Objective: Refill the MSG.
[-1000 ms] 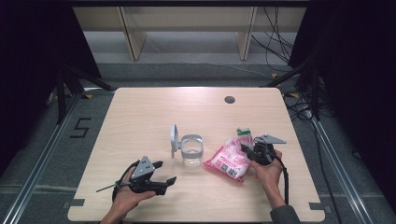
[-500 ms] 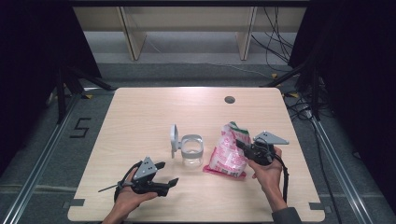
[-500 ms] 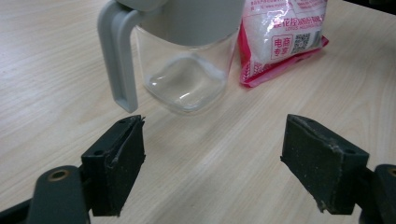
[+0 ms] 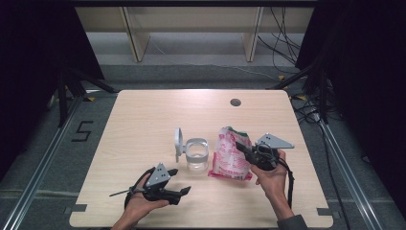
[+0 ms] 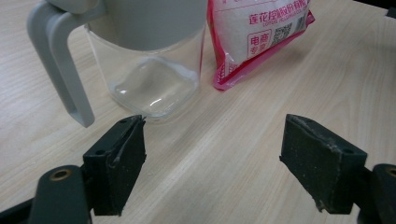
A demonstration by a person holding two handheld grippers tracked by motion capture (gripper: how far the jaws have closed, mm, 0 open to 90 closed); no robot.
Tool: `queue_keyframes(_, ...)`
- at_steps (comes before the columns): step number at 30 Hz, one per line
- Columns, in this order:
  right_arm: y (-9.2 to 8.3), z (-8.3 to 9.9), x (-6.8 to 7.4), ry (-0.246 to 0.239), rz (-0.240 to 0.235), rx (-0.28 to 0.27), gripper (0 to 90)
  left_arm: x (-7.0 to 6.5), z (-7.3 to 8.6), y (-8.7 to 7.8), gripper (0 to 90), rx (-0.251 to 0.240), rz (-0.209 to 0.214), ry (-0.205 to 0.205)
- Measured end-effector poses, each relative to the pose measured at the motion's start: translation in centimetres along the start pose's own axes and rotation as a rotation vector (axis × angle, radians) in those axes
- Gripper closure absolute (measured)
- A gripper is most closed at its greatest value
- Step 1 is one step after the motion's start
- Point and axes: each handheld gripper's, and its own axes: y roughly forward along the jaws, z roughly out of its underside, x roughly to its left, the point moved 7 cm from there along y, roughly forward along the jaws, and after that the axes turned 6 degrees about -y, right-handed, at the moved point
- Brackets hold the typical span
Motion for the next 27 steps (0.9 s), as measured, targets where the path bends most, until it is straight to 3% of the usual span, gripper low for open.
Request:
queue_keyframes(1,-0.1,-0.1,0.3,0.019,0.003,0.005,90.0,-0.1,0.0,0.1,21.2,-0.004,0.005,-0.003)
queue_keyframes(3,-0.1,-0.5,0.3,-0.016,-0.003,-0.001,90.0,-0.3,-0.1,0.4,21.1,-0.006,0.007,0.000)
queue_keyframes(4,-0.1,-0.7,0.7,0.002,-0.002,-0.004,90.0,-0.5,-0.1,0.5,21.1,-0.001,0.012,0.000)
queue_keyframes(8,-0.4,-1.5,1.2,-0.017,-0.010,-0.012,90.0,-1.1,-0.1,1.2,21.1,0.005,0.014,0.010)
queue_keyframes(9,-0.5,-1.7,1.2,-0.050,-0.018,-0.013,90.0,-1.2,-0.2,1.4,21.1,0.006,0.018,0.009)
queue_keyframes(12,-0.8,-2.4,1.6,-0.040,-0.017,-0.022,90.0,-1.6,-0.4,1.8,21.2,0.013,0.017,0.028)
queue_keyframes(13,-0.9,-2.5,1.8,-0.022,-0.022,-0.021,90.0,-1.8,-0.7,2.1,21.3,-0.008,0.019,0.028)
queue_keyframes(16,-1.2,-2.9,1.8,-0.041,-0.011,-0.013,90.0,-2.4,-0.9,2.6,22.0,-0.004,0.030,0.029)
queue_keyframes(17,-1.2,-3.3,1.8,-0.047,-0.014,-0.038,90.0,-2.6,-1.0,2.9,22.5,0.001,0.032,0.031)
queue_keyframes(23,-1.9,-4.7,1.8,-0.058,-0.006,-0.074,90.0,-3.6,-1.9,4.6,26.7,-0.010,0.031,0.060)
queue_keyframes(25,-2.2,-5.3,1.9,-0.042,-0.001,-0.083,90.0,-4.2,-2.4,5.2,27.7,-0.012,0.032,0.073)
queue_keyframes(27,-2.3,-5.7,2.0,-0.059,0.004,-0.101,90.0,-4.6,-3.0,6.0,28.9,-0.038,0.028,0.077)
